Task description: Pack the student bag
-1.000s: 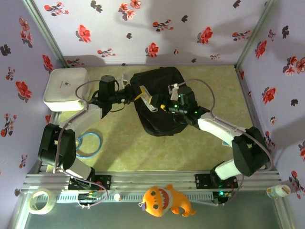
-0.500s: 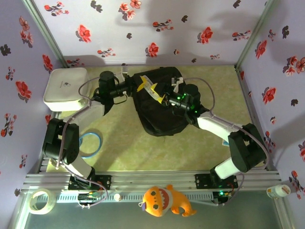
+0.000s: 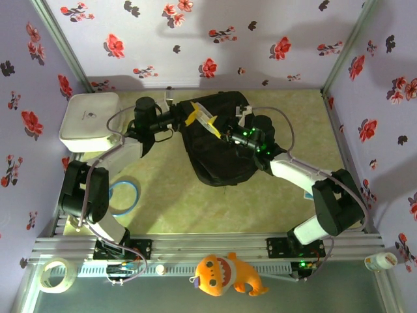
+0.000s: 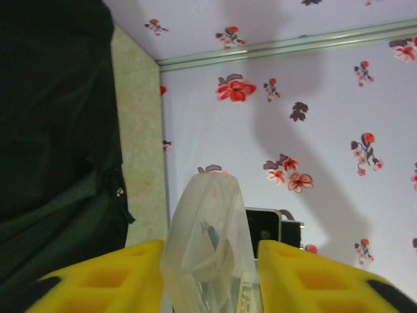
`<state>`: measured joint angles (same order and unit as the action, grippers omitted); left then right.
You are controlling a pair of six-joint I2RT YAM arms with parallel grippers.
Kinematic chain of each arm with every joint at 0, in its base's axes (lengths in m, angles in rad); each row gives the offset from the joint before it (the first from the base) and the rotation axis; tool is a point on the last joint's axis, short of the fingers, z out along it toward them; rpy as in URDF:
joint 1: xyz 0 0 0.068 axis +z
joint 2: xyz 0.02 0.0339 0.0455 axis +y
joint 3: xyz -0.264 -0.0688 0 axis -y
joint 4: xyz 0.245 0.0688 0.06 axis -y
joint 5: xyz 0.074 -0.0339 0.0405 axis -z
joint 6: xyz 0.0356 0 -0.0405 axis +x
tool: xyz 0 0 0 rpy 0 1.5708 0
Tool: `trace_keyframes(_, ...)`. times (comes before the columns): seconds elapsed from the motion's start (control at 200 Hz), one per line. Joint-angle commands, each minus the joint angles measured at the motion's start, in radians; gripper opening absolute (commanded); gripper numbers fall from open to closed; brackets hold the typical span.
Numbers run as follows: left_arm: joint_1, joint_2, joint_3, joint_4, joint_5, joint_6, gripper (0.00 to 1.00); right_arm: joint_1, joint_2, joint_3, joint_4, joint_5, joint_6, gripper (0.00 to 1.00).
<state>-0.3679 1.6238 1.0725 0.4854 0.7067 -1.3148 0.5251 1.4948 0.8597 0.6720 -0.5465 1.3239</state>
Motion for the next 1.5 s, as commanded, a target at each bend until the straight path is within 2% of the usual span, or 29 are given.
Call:
trace_keyframes(0.0,0.048,-0.026,0.002,-0.107,-0.028,0.099,0.58,-0.019,-0.052,-0.016,-0.047,0.044,-0.064,0.25)
trace_keyframes(0.13,0.108,-0.011,-0.014,-0.237,-0.063,0.216,0.70,-0.041,-0.088,-0.027,-0.148,0.078,-0.123,0.23)
trace_keyframes(0.28,0.124,0.058,0.036,-0.494,-0.191,0.412,0.71,-0.061,-0.142,-0.027,-0.292,0.141,-0.217,0.20)
trace_keyframes(0.36,0.124,0.120,0.067,-0.550,-0.221,0.466,0.69,-0.066,-0.165,-0.024,-0.347,0.163,-0.256,0.19)
trace_keyframes(0.5,0.123,0.224,0.101,-0.541,-0.212,0.489,0.62,-0.071,-0.185,-0.012,-0.407,0.183,-0.296,0.19)
trace_keyframes(0.65,0.115,0.328,0.137,-0.396,-0.073,0.428,0.58,-0.071,-0.188,-0.010,-0.416,0.181,-0.305,0.19)
trace_keyframes(0.75,0.104,0.378,0.169,-0.334,-0.047,0.401,0.53,-0.072,-0.188,-0.011,-0.420,0.174,-0.305,0.19)
trace_keyframes(0.86,0.099,0.436,0.221,-0.349,-0.047,0.400,0.42,-0.073,-0.195,-0.016,-0.423,0.179,-0.307,0.19)
trace_keyframes(0.96,0.095,0.457,0.242,-0.348,-0.047,0.402,0.28,-0.073,-0.199,-0.015,-0.436,0.184,-0.308,0.19)
trace_keyframes(1.085,0.099,0.436,0.221,-0.358,-0.078,0.413,0.10,-0.073,-0.204,-0.015,-0.458,0.196,-0.319,0.19)
trace_keyframes(1.195,0.115,0.371,0.147,-0.381,-0.143,0.418,0.00,-0.073,-0.204,-0.013,-0.484,0.214,-0.334,0.19)
trace_keyframes(1.42,0.160,0.153,-0.049,-0.493,-0.238,0.437,0.00,-0.073,-0.159,-0.011,-0.553,0.246,-0.367,0.19)
trace_keyframes(1.495,0.156,0.083,-0.100,-0.547,-0.277,0.440,0.07,-0.073,-0.138,-0.022,-0.552,0.227,-0.370,0.19)
